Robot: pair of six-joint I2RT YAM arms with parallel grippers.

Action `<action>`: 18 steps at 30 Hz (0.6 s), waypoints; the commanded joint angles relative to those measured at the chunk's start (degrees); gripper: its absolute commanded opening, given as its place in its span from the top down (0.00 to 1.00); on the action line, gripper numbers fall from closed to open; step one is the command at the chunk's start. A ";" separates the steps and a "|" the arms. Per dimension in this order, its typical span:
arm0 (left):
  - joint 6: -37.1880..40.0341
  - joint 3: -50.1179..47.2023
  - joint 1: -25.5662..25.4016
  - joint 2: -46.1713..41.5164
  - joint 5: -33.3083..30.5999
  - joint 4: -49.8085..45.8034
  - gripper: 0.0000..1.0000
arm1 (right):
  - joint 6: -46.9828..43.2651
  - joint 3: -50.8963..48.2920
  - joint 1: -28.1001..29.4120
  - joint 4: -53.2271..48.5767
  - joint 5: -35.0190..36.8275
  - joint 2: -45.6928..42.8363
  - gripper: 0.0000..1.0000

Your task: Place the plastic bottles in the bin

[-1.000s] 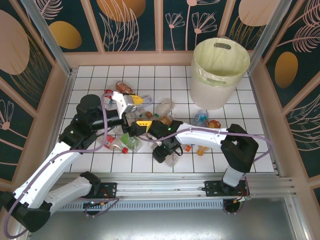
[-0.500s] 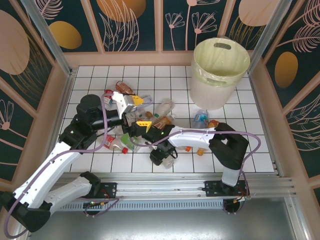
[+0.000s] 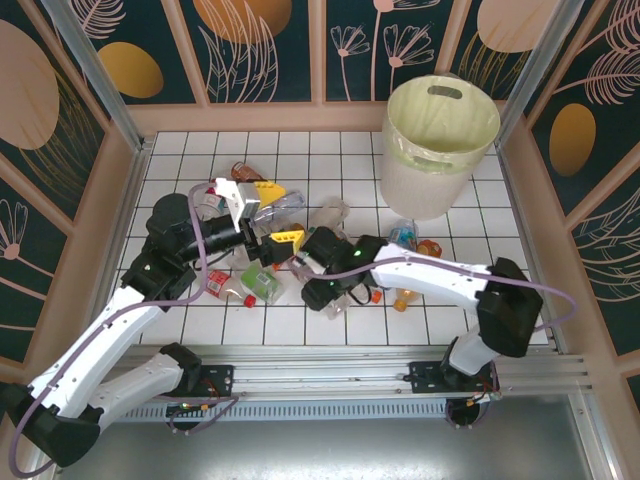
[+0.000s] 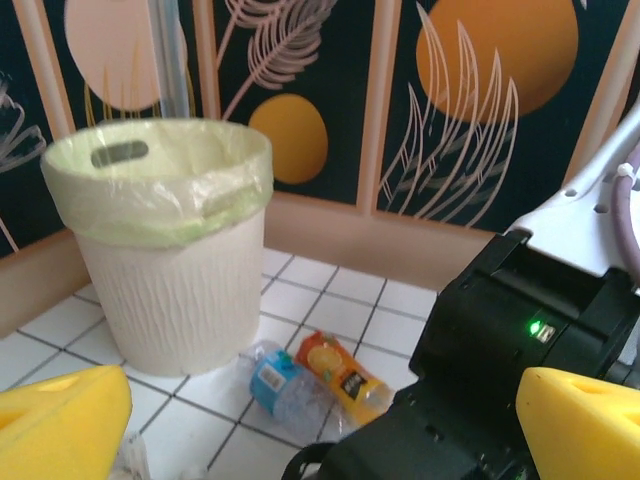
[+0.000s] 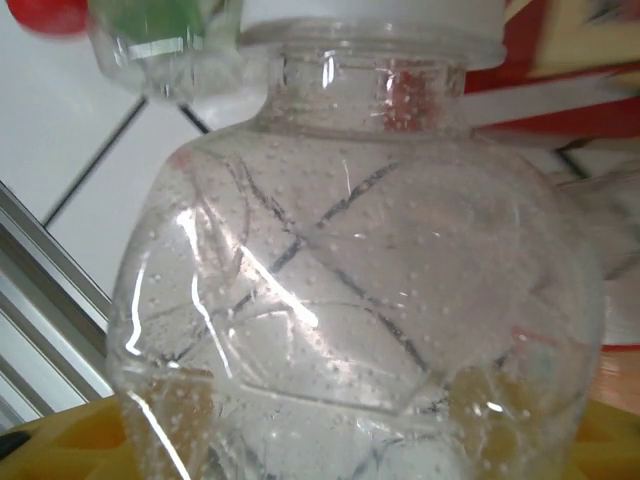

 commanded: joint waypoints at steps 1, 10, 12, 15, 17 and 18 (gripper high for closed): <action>-5.38 0.93 -0.23 1.60 -1.21 9.47 0.01 | 0.38 -0.24 -3.68 2.19 -1.77 -5.06 0.38; -16.68 3.83 -0.23 10.58 2.53 22.28 0.02 | -4.05 5.20 -15.56 7.09 -4.72 -11.42 0.38; -17.29 4.38 -0.23 12.17 2.92 23.45 0.01 | -4.40 5.92 -17.87 9.33 -4.94 -12.17 0.38; -17.50 5.48 -0.29 14.21 4.87 23.03 0.01 | -4.69 7.45 -21.39 12.40 -5.79 -12.93 0.38; -17.56 5.51 -0.28 15.08 5.73 22.71 0.01 | -5.12 9.33 -23.21 13.70 -6.25 -12.95 0.38; -17.11 5.35 -0.31 15.23 5.72 22.23 0.02 | -5.41 10.40 -24.02 14.35 -5.92 -12.95 0.38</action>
